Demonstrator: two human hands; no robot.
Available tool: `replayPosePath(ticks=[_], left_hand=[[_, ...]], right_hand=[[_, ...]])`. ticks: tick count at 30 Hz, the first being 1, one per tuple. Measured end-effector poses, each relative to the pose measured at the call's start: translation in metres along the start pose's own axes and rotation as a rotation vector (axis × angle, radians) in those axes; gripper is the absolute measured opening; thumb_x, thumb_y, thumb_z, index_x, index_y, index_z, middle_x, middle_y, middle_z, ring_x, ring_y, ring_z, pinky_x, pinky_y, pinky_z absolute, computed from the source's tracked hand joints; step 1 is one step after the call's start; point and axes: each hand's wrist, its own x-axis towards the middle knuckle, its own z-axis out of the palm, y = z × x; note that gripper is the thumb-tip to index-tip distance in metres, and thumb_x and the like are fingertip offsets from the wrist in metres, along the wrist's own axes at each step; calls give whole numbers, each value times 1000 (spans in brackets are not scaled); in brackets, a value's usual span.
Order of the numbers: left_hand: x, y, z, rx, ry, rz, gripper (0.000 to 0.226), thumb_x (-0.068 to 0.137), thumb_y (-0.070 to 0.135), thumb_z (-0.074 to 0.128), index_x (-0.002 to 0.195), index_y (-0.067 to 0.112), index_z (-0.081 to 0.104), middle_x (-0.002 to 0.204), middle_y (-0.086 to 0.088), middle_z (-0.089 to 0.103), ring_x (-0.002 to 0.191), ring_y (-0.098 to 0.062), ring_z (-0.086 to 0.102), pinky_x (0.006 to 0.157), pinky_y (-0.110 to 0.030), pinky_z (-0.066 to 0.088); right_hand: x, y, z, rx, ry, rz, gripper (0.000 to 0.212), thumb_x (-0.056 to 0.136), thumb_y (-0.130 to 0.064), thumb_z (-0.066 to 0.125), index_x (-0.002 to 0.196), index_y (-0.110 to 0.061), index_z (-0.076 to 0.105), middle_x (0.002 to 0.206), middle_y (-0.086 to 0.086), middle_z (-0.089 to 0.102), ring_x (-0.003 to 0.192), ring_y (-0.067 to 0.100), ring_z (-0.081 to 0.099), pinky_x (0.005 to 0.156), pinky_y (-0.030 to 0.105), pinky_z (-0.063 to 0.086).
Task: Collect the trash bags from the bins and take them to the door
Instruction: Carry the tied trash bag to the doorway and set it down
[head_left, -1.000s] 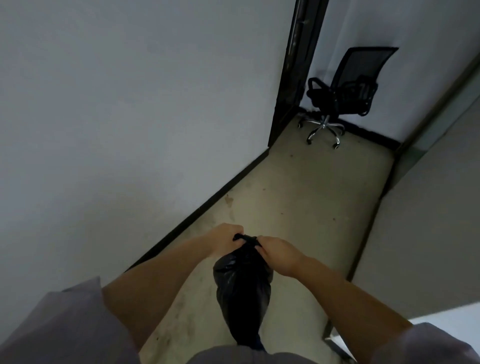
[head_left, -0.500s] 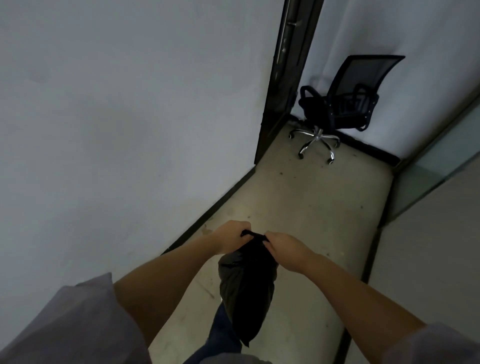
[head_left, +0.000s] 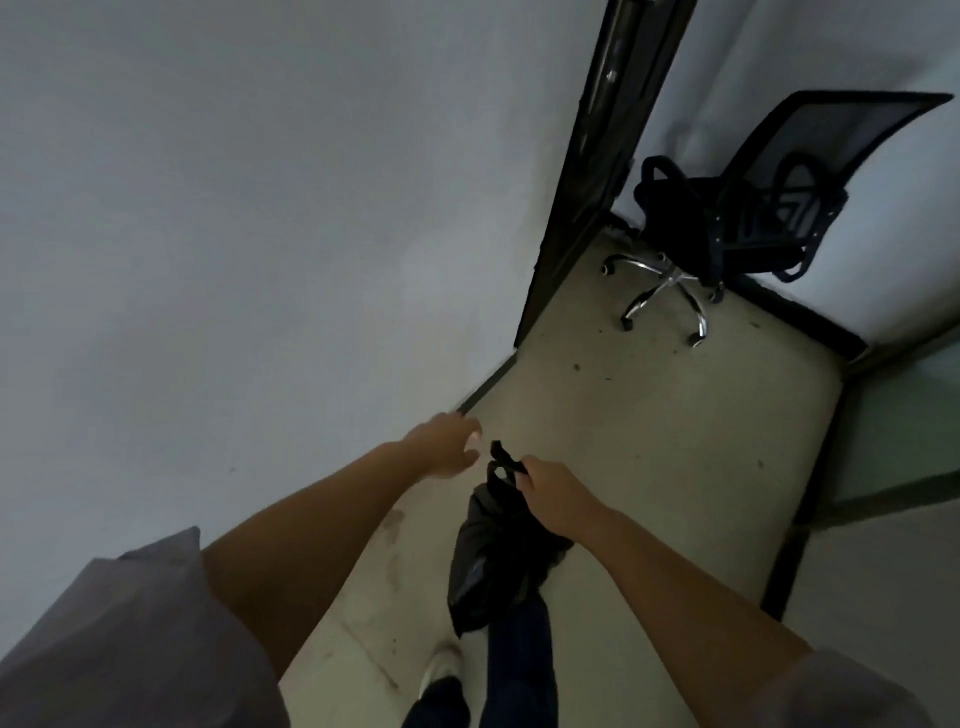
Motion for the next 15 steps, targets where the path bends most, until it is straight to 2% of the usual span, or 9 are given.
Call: replayPosePath(ticks=[4,7,9,11,13,15], left_hand=[[68,-36,-24,139,82,-43,36,99,29,38,131,17,47,133,-10,49,122,-27,45,102,-39,40],[132,-56,-21,302,183,-28,36,99,27,36,131,16,47,135,-8,49,123,-25,46,105,-37,37],[170,-69,-11,441,235,-13,37,99,25,36,133,16,45,140,-8,46,129,-25,41,113,-39,27],[202,-86,2,592,260,-21,40,98,21,35,137,15,40,147,-11,38,138,-27,30,119,-46,8],[227,-112,11,736,317,-30,43,97,18,36,139,12,38,151,-15,31,144,-29,21,116,-53,-7],[242,-147,17,874,398,3,43,93,18,41,135,11,47,150,-18,35,144,-32,25,115,-57,-8]], right_hand=[[93,25,-13,-78,-55,-18,17,103,-23,30,90,-13,35,67,-7,35,56,4,34,48,17,25],[166,54,-8,-102,-57,-3,21,103,-24,29,97,-10,43,81,3,50,61,10,42,55,22,32],[210,73,3,-83,-44,9,30,103,-24,28,112,-3,48,98,13,57,79,22,54,61,24,35],[249,91,18,-65,-16,3,33,103,-23,28,119,-1,47,109,17,60,93,29,58,67,27,36],[285,107,35,-62,15,-17,33,103,-22,28,116,1,48,112,19,60,92,29,58,69,28,35],[318,122,54,-70,46,-31,32,103,-23,29,112,0,49,109,18,60,96,31,59,69,30,36]])
